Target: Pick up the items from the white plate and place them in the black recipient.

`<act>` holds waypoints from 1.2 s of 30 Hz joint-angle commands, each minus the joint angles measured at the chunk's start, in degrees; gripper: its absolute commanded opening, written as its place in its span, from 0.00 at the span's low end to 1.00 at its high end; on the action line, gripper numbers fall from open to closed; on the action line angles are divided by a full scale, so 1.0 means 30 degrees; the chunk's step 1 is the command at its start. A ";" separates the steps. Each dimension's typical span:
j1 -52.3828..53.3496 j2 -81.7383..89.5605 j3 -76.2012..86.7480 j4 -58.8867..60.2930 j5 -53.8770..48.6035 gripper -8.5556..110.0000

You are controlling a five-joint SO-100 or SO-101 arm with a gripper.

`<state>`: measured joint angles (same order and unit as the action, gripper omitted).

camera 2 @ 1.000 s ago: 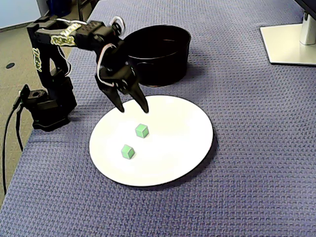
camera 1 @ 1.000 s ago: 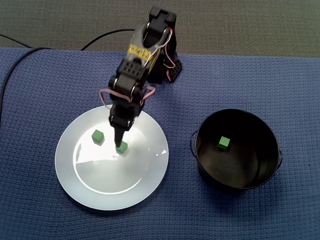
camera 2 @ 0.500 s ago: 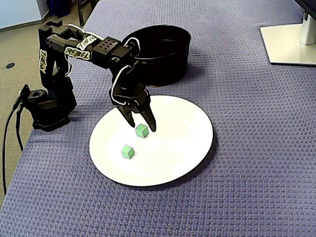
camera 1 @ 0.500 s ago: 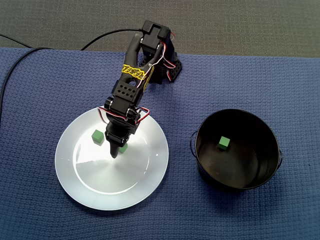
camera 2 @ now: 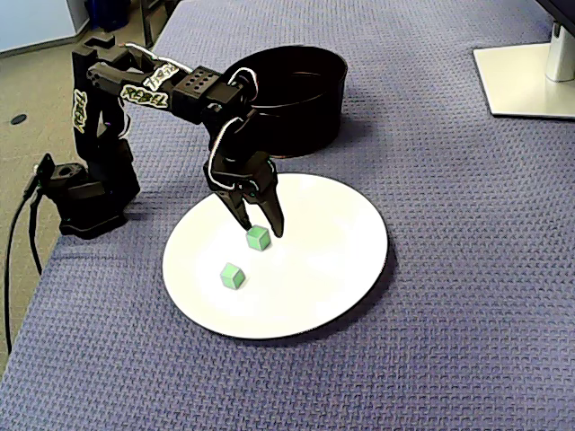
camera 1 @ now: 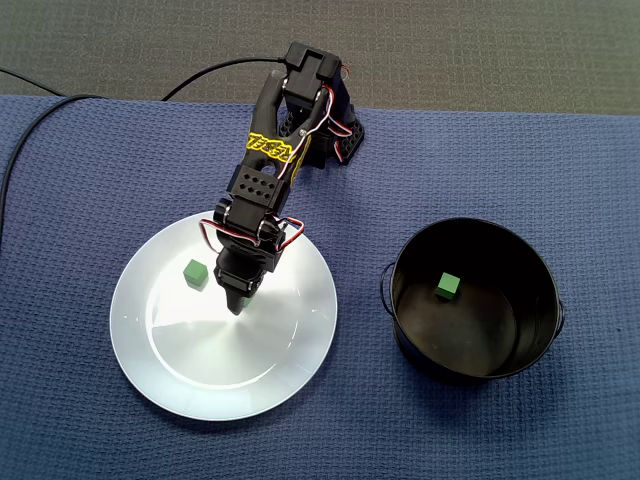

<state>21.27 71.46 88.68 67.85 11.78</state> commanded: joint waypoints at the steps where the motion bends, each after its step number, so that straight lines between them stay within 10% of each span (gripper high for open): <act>1: 0.0088 0.0117 -0.0059 -0.0234 -0.0293 0.19; 29: 0.1055 0.4775 -0.4072 0.4512 -0.2402 0.07; 36: -0.4512 1.0166 -0.8643 0.6416 -0.6621 0.07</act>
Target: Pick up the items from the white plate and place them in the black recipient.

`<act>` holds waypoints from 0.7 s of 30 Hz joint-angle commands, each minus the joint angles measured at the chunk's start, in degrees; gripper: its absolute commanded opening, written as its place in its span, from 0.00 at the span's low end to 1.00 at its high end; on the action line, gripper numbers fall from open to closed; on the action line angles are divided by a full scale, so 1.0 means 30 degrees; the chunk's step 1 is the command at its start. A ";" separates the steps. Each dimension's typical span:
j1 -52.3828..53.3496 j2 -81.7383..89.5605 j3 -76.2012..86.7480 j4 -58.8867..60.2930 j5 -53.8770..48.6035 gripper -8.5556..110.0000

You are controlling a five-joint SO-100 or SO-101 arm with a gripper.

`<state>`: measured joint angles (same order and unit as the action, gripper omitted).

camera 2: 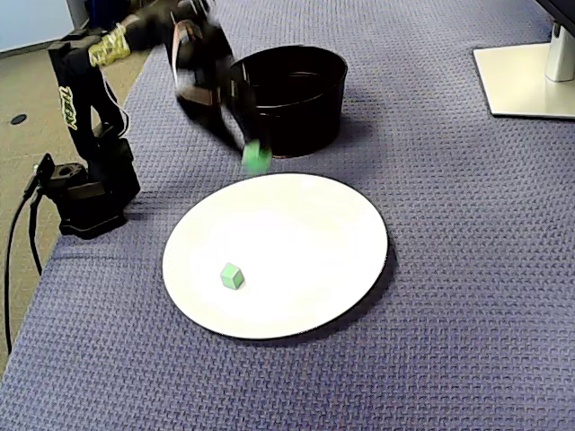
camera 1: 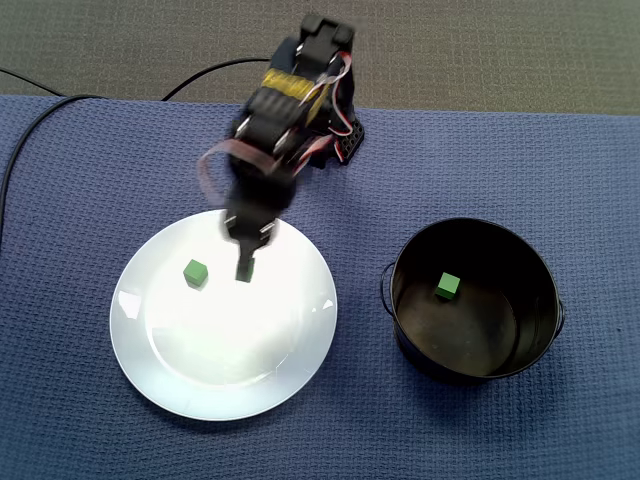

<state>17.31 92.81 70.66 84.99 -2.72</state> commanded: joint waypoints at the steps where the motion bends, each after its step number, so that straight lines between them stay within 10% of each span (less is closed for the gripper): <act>1: -0.4541 0.3516 -0.3047 0.0820 -0.2520 0.07; 9: -1.4414 0.5039 0.1641 -0.2695 -0.6445 0.07; 21: -1.6406 0.0762 0.9609 -1.1865 -0.6563 0.07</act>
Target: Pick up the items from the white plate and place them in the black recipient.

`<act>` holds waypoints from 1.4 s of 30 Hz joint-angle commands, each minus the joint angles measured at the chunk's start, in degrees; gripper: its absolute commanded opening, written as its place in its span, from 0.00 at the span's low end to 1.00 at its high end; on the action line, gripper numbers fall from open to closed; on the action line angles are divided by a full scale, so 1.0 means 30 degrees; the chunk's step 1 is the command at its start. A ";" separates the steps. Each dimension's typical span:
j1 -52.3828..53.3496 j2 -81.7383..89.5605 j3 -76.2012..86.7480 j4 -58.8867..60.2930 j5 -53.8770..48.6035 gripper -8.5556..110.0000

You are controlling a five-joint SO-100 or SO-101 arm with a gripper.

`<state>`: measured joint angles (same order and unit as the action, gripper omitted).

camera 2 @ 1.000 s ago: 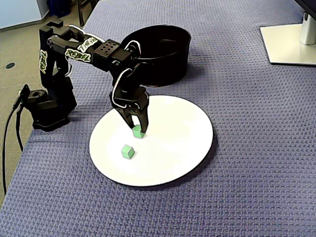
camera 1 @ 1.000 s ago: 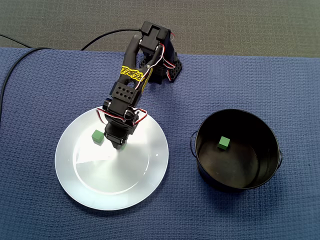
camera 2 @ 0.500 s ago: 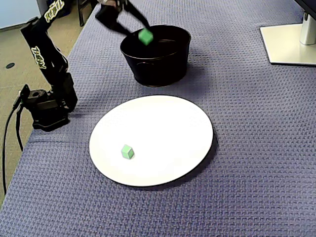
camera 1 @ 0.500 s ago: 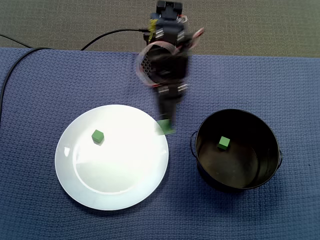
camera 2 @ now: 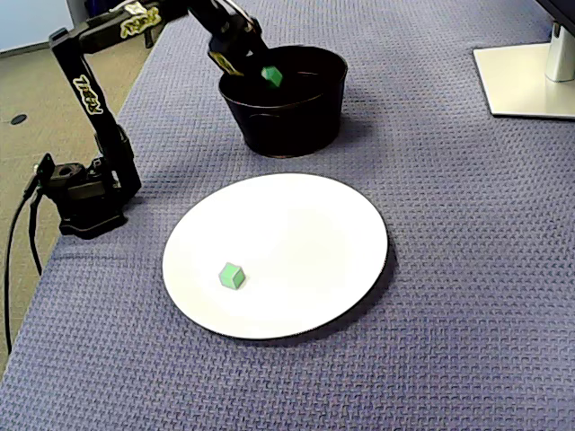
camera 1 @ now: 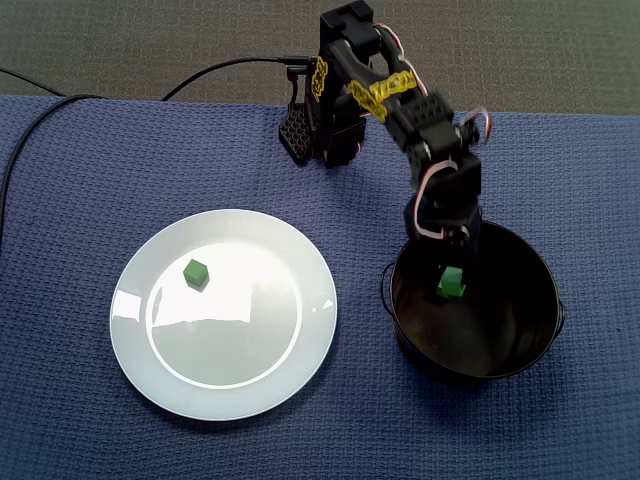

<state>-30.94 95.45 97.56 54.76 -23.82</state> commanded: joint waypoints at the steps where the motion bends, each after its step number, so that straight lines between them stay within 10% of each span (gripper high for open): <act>1: -0.0352 -0.0117 0.0674 -0.1875 0.0674 0.07; 6: -0.0674 0.0557 0.1055 -0.1787 0.0205 0.23; 17: 0.4863 0.5244 -0.4043 0.6709 -0.5977 0.21; 29: 1.9688 0.4629 -0.8057 1.1396 0.2637 0.29; 42: 2.4492 -0.2432 -0.2754 0.6123 0.8350 0.26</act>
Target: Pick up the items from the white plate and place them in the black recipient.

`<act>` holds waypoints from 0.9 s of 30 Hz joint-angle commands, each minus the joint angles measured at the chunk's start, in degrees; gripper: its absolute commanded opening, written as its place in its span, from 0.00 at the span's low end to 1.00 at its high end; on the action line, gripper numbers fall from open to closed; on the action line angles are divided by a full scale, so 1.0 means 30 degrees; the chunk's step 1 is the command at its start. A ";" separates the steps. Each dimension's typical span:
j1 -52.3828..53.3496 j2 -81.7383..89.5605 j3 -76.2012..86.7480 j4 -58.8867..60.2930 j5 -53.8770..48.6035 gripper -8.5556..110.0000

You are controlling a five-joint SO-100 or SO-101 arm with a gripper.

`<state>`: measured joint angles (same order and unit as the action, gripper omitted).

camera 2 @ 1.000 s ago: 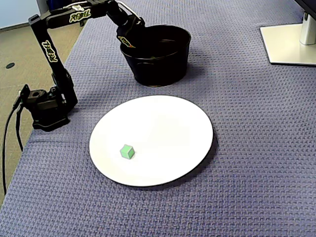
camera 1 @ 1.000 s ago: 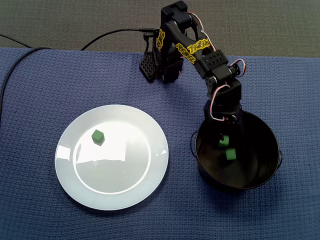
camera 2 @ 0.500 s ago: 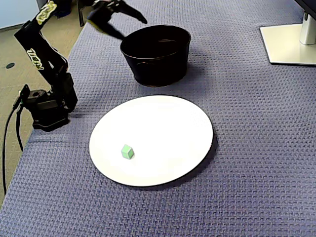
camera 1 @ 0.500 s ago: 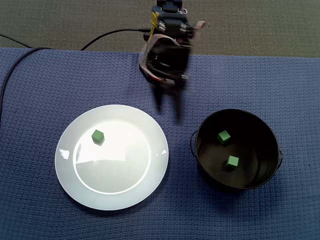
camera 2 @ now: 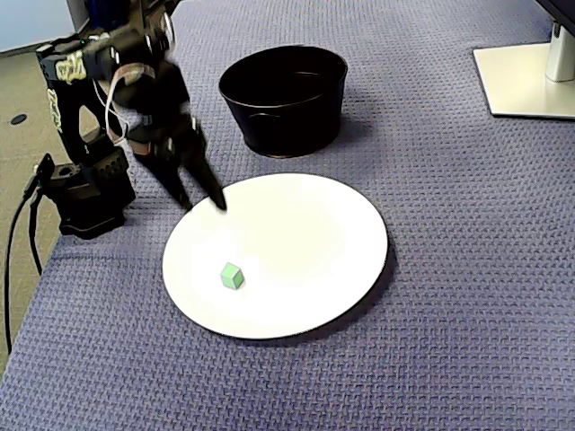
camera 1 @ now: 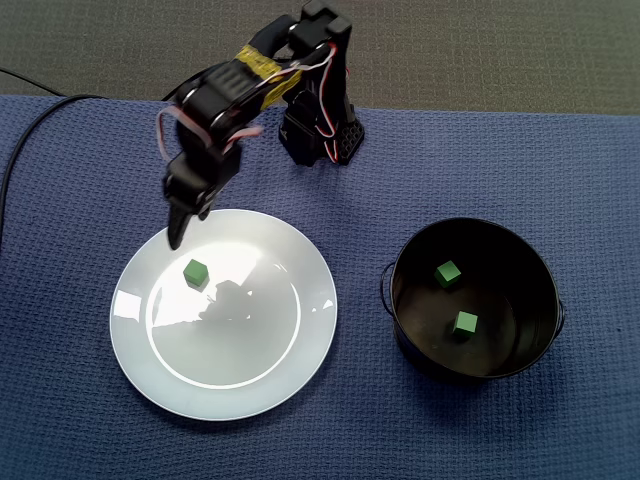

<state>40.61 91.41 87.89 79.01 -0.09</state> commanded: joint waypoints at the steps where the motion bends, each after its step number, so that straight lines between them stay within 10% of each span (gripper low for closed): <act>1: 0.0791 -0.1553 0.0498 -0.2461 0.0410 0.26; 27: -0.0850 -0.6914 -0.0615 -0.4453 -0.0234 0.20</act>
<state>39.20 70.14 85.96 66.45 -0.62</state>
